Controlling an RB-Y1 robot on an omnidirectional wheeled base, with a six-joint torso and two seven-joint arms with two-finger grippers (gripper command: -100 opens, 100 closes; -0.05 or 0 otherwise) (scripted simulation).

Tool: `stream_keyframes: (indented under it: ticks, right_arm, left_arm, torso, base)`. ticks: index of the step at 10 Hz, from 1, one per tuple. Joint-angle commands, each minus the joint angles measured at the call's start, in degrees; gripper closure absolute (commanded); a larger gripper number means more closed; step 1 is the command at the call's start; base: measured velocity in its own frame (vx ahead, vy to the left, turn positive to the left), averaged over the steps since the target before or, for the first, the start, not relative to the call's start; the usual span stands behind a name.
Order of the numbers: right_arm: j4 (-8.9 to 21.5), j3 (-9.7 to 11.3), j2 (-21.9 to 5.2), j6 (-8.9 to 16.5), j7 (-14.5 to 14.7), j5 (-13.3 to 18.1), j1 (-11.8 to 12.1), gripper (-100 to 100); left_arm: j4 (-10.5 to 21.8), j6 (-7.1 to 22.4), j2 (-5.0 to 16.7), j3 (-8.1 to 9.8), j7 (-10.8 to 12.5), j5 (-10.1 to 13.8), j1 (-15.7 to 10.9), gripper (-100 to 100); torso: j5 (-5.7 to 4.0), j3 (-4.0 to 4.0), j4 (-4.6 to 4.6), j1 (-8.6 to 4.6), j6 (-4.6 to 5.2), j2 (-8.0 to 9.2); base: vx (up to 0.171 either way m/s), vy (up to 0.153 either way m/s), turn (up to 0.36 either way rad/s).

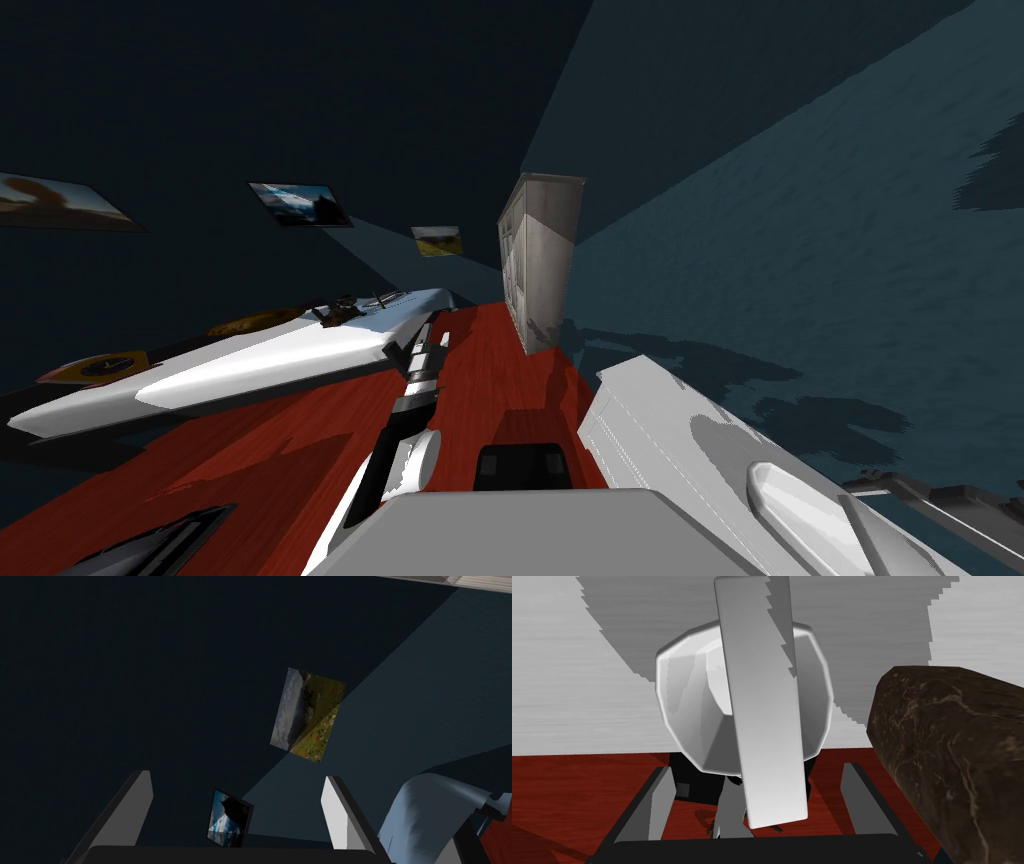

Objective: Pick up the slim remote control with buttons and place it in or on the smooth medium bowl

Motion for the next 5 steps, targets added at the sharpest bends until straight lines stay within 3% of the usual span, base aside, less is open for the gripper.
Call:
stream_keyframes:
  ticks: [1, 5]
  right_arm:
    - [0.0, 0.0, 0.0, 0.0, 0.0, 0.0, 0.0, 0]
    - [0.0, 0.0, 0.0, 0.0, 0.0, 0.0, 0.0, 0]
  left_arm:
    - [0.0, 0.0, 0.0, 0.0, 0.0, 0.0, 0.0, 0]
    - [0.0, 0.0, 0.0, 0.0, 0.0, 0.0, 0.0, 0]
  torso:
    - [0.0, 0.0, 0.0, 0.0, 0.0, 0.0]
    - [0.0, -0.01, 0.0, 0.0, 0.0, -0.01]
  base:
    - [0.0, 0.0, 0.0]
    - [0.0, 0.0, 0.0]
